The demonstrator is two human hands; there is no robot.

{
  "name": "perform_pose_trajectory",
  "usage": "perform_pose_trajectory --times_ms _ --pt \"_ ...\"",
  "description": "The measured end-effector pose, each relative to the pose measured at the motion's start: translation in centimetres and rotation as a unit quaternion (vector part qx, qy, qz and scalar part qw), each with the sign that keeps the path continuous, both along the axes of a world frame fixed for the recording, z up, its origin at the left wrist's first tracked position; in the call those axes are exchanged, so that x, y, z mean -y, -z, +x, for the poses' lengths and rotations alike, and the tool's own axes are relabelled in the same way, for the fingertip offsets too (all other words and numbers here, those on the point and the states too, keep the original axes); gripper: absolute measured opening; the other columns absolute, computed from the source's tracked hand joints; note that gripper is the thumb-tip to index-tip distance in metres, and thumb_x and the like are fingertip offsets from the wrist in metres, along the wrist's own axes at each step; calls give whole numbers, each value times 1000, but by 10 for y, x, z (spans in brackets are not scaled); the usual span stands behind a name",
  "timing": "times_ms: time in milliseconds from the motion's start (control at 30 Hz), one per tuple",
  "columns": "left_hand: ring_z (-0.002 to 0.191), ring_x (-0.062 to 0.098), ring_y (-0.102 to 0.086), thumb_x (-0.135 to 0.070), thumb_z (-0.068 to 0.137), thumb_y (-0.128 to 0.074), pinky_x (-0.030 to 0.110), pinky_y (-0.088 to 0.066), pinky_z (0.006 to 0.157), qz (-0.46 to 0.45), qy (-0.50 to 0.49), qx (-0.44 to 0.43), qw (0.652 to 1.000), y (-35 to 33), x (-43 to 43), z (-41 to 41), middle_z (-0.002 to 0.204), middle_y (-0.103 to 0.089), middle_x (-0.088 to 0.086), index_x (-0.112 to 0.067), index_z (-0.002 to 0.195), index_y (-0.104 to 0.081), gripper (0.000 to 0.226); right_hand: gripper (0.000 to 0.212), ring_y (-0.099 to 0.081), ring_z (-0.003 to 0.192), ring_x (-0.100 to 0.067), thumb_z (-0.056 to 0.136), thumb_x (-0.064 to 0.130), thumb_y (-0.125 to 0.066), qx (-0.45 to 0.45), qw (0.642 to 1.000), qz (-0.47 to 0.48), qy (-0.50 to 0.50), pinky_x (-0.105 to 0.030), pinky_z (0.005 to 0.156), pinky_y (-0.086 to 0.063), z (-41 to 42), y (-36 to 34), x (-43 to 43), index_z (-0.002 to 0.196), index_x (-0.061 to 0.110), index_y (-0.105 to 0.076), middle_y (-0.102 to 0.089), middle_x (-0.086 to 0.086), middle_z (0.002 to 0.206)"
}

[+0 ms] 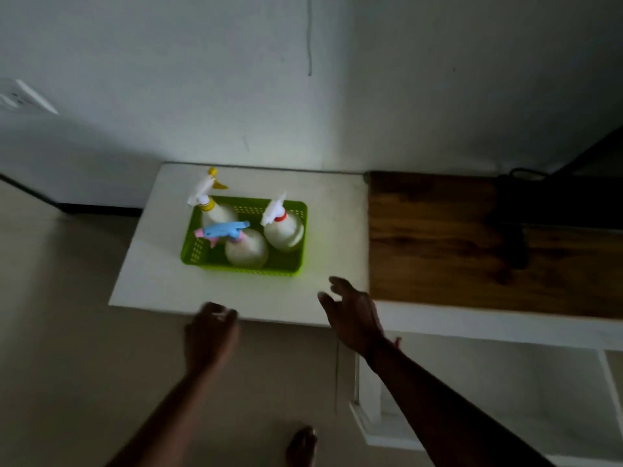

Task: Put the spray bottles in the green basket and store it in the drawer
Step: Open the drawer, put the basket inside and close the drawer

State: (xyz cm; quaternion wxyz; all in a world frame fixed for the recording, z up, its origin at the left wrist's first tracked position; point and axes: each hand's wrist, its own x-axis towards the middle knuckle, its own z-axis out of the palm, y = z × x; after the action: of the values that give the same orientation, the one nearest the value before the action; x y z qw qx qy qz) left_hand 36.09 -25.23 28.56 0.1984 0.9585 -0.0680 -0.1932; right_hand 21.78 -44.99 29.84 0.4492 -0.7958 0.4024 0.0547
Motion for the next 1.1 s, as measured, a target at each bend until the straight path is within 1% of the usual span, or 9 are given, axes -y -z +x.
perform_pose_trajectory --times_ms 100,167,300,433,633,767,900,967,1100 --pt "102 41 -63 -39 89 -55 45 -49 92 -51 -168 -20 984 2 -16 82 113 -67 23 -4 111 -65 43 61 -53 128 -29 93 46 -53 -22 998 45 35 -34 104 -41 67 -2 6 144 15 -39 -59 -13 136" --pt "93 36 -66 -43 86 -58 51 -54 90 -126 -240 -73 960 5 -15 117 119 -65 23 -12 129 -54 53 62 -54 124 -36 93 43 -52 -56 996 57 29 -40 105 -44 97 1 12 143 9 -38 -56 -18 137" --pt "88 26 -62 -37 89 -61 41 -59 77 -147 -208 -138 957 13 -1 147 137 -54 17 -20 146 -37 65 55 -67 102 -38 91 29 -61 -68 984 126 103 -53 82 -59 121 10 21 134 -1 -45 -63 -23 120" --pt "85 26 -62 -36 92 -57 43 -61 73 -117 -155 -149 970 26 4 148 123 -61 17 -14 135 -49 49 47 -68 89 -31 87 9 -67 -85 965 206 141 -51 81 -59 126 24 22 129 3 -47 -65 -24 113" --pt "86 30 -69 -37 88 -61 48 -61 72 -116 -153 -118 974 36 -2 141 108 -67 16 -20 123 -53 40 39 -70 79 -37 76 -9 -63 -53 967 185 168 -51 70 -61 126 42 10 114 -1 -57 -64 -24 104" --pt "89 31 -70 -35 87 -62 45 -61 73 -138 -170 -123 968 39 -10 126 103 -69 17 -20 114 -59 32 35 -72 77 -39 68 -9 -66 -42 965 186 182 -53 65 -62 97 46 -1 102 0 -64 -67 -22 99" --pt "76 33 -71 -39 85 -64 43 -59 78 -63 -124 -78 987 37 -21 105 87 -74 15 -13 96 -71 29 33 -73 71 -37 70 -6 -66 -35 961 210 174 -52 65 -62 50 47 -5 102 3 -68 -71 -21 91" --pt "60 26 -71 -34 82 -70 38 -61 67 -82 -126 -102 983 36 -25 88 78 -74 13 -13 92 -72 24 31 -74 69 -38 71 -5 -64 -34 964 206 165 -52 66 -62 26 47 -4 99 8 -70 -73 -21 87" --pt "56 19 -71 -23 78 -76 29 -59 48 -105 -94 -140 980 37 -34 51 80 -73 7 -22 109 -69 32 29 -73 70 -38 71 -6 -63 -34 961 216 169 -51 64 -62 -16 44 -1 86 17 -70 -73 -21 87"
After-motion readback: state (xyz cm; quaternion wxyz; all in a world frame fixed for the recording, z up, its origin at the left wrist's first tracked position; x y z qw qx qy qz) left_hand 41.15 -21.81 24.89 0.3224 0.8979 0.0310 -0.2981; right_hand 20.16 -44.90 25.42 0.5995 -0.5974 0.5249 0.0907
